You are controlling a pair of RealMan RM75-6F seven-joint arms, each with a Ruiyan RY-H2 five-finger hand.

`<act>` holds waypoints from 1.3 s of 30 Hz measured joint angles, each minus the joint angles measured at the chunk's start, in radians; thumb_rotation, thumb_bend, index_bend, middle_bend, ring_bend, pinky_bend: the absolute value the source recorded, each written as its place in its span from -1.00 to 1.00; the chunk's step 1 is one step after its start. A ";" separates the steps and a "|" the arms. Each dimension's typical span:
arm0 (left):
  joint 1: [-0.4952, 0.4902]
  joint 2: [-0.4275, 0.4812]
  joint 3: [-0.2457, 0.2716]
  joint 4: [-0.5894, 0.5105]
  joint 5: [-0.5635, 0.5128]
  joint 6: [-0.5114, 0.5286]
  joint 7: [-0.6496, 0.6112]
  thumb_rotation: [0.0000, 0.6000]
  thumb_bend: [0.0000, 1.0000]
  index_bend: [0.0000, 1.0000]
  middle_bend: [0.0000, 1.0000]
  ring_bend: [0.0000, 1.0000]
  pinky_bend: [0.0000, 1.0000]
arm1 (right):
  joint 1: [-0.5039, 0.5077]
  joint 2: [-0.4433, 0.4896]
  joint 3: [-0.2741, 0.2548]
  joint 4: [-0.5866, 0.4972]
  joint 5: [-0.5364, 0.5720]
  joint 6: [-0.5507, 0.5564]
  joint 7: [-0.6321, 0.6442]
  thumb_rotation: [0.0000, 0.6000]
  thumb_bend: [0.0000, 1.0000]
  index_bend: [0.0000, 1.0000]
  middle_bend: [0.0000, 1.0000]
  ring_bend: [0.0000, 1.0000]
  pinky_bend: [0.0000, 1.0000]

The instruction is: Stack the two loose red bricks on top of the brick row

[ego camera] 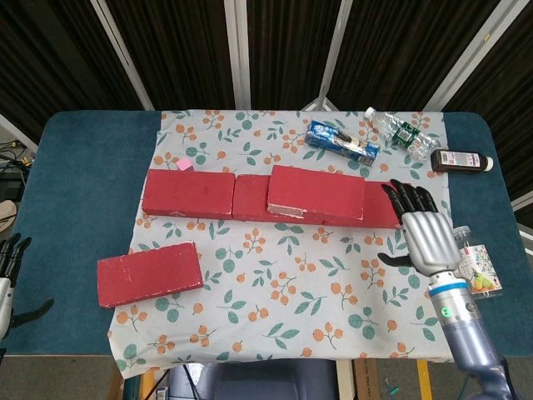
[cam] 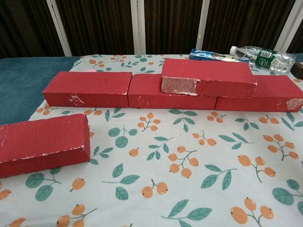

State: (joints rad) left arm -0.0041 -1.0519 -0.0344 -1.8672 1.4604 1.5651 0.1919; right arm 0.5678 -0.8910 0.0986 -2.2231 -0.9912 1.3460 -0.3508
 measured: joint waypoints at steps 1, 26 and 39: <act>-0.002 0.007 0.001 -0.007 -0.001 -0.007 0.010 1.00 -0.99 -1.00 -1.00 -1.00 -0.61 | -0.047 -0.006 -0.028 0.021 -0.065 0.025 0.042 1.00 -0.70 -0.98 -1.00 -1.00 -1.00; -0.221 0.230 -0.040 -0.428 -0.382 -0.299 0.454 1.00 -1.00 -1.00 -1.00 -1.00 -0.86 | -0.420 -0.318 -0.222 0.482 -0.451 0.253 0.266 1.00 -0.70 -1.00 -1.00 -1.00 -1.00; -0.448 0.182 -0.129 -0.485 -0.822 -0.369 0.582 1.00 -1.00 -1.00 -1.00 -1.00 -1.00 | -0.437 -0.311 -0.198 0.483 -0.450 0.214 0.284 1.00 -0.70 -1.00 -1.00 -1.00 -1.00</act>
State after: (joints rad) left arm -0.4516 -0.8700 -0.1636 -2.3520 0.6382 1.1964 0.7740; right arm 0.1305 -1.2021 -0.0993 -1.7399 -1.4414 1.5600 -0.0666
